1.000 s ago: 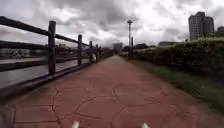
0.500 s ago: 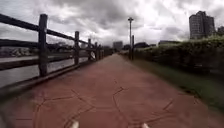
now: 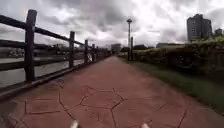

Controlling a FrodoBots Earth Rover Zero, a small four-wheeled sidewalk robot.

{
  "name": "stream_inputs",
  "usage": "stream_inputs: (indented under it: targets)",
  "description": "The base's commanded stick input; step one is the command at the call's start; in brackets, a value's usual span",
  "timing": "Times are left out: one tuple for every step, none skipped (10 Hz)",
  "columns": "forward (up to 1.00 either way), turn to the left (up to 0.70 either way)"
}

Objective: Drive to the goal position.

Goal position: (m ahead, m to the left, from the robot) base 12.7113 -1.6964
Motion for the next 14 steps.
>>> stream_inputs:
  targets:
    - [0.70,0.00]
    - [0.70,0.00]
    - [0.70,0.00]
    - [0.70,0.00]
    - [0.70,0.00]
    - [0.70,0.00]
    - [0.70,0.00]
    - [0.70,0.00]
    - [0.70,0.00]
    - [0.70,0.00]
    - [0.70,0.00]
    - [0.70,0.00]
    - [0.70,0.00]
    - [0.70,0.00]
